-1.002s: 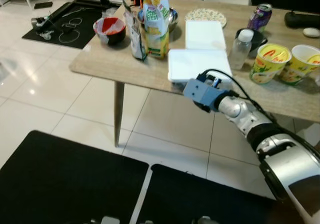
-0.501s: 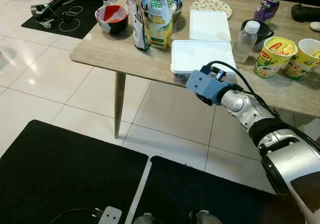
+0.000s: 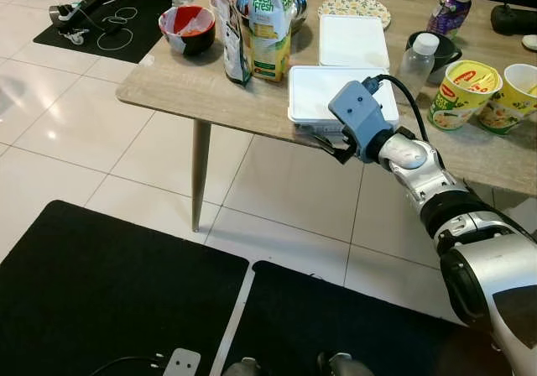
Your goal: Restocking fridge
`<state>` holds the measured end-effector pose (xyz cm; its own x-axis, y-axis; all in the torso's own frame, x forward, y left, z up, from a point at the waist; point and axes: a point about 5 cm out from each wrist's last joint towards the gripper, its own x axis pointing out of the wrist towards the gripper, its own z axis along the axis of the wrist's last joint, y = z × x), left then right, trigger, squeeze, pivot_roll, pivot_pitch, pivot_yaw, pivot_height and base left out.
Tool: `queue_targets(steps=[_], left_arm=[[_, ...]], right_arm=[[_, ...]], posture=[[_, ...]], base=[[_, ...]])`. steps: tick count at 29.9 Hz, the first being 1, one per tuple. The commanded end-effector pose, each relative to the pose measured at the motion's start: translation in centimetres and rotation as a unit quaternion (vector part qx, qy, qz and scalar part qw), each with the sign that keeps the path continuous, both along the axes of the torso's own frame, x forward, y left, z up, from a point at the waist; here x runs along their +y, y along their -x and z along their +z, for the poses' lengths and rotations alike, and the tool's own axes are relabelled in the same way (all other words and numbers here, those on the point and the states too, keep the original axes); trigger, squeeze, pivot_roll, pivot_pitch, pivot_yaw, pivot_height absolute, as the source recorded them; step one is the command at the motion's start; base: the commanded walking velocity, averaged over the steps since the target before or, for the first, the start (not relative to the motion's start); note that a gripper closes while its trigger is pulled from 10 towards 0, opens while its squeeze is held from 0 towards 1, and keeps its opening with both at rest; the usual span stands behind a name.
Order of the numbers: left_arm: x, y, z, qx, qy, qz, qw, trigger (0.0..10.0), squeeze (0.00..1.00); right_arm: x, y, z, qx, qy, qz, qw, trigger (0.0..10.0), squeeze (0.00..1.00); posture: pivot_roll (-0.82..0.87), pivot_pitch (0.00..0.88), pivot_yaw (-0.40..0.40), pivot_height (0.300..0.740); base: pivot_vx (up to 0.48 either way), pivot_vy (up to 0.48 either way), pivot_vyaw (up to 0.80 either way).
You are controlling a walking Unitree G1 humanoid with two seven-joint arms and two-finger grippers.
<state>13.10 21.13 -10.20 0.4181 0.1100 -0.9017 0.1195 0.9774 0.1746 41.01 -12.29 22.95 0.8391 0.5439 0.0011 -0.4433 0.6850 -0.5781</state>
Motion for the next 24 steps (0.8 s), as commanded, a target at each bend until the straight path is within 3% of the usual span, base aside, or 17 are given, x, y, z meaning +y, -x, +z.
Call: queue_targets(steps=[1, 5, 6, 11, 17, 20, 24], left_arm=[[-0.6, -1.5, 0.4, -0.01, -0.003, 0.004, 1.0, 10.0, 0.0], [-0.4, -1.0, 0.2, 0.07, -0.015, -0.026, 0.997, 10.0, 0.0], [-0.4, -1.0, 0.2, 0.07, -0.015, -0.026, 0.997, 10.0, 0.0], [0.3, -1.2, 0.5, 0.134, -0.112, -0.066, 0.982, 10.0, 0.0], [0.6, -2.3, 1.1, 0.14, -0.194, -0.149, 0.959, 10.0, 0.0], [0.6, -2.6, 1.3, 0.137, -0.213, -0.167, 0.953, 10.0, 0.0], [0.6, -2.7, 1.4, 0.118, -0.236, -0.143, 0.954, 10.0, 0.0]], right_arm=[[-0.1, 0.2, -0.6, 0.008, -0.013, 0.01, 1.0, 10.0, 0.0], [0.0, 0.5, -0.8, 0.016, -0.027, 0.034, 0.999, 10.0, 0.0], [0.0, 0.5, -0.8, 0.016, -0.027, 0.034, 0.999, 10.0, 0.0], [0.0, 0.6, -0.7, 0.015, -0.038, 0.041, 0.998, 10.0, 0.0], [-0.3, 0.5, -0.5, 0.014, -0.044, 0.04, 0.998, 10.0, 0.0], [-0.4, 0.5, -0.5, 0.014, -0.045, 0.038, 0.998, 10.0, 0.0], [-0.4, 0.5, -0.5, 0.013, -0.047, 0.035, 0.998, 10.0, 0.0]], posture=[[0.04, 0.24, -0.059, 0.74], [0.05, 0.236, -0.055, 0.74], [0.05, 0.236, -0.055, 0.74], [0.05, 0.231, -0.055, 0.74], [0.05, 0.228, -0.057, 0.74], [0.05, 0.228, -0.057, 0.74], [0.05, 0.224, -0.057, 0.74]], base=[[0.0, 0.0, 0.0], [0.0, 0.0, 0.0], [0.0, 0.0, 0.0], [0.0, 0.0, 0.0], [0.0, 0.0, 0.0], [0.0, 0.0, 0.0], [0.0, 0.0, 0.0]])
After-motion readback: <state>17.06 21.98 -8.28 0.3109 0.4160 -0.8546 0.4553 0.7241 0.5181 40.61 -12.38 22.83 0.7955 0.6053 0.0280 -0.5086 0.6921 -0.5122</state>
